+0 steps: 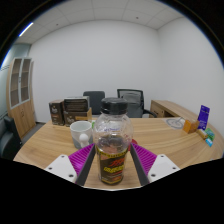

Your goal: Pour water

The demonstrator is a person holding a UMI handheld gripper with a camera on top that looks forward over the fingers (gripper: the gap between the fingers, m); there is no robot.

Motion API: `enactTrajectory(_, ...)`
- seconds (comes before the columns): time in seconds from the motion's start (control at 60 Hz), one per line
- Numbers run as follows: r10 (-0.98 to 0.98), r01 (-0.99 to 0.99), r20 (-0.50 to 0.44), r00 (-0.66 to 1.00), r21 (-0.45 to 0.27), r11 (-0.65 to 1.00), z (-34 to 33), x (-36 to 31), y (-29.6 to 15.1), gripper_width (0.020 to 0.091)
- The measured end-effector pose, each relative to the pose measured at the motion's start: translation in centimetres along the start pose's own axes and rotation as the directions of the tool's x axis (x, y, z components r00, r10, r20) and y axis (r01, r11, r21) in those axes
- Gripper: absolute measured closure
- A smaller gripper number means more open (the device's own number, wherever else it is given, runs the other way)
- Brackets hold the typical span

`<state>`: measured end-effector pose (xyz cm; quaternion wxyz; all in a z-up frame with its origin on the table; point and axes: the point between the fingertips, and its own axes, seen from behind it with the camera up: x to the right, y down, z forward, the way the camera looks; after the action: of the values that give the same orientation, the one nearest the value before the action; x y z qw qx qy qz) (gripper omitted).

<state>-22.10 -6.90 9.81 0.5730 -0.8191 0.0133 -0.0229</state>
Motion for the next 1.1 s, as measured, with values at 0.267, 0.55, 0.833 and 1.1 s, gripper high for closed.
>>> enactTrajectory(0.267,0.02,-0.02,0.004,1.0,0.021,1.0,1.8,-0.2,0.2,0.0658)
enactTrajectory(0.55,-0.101,0.102,-0.135,0.986,-0.002,0.995,2.1,2.0,-2.7,0.0732)
enactTrajectory(0.833,-0.632,0.642,-0.352,0.69,-0.104,0.759,4.9,4.4,-13.2,0.0731)
enactTrajectory(1.1,-0.942,0.95,-0.335,-0.021,-0.3,0.086,10.0,1.2,-17.4,0.0735)
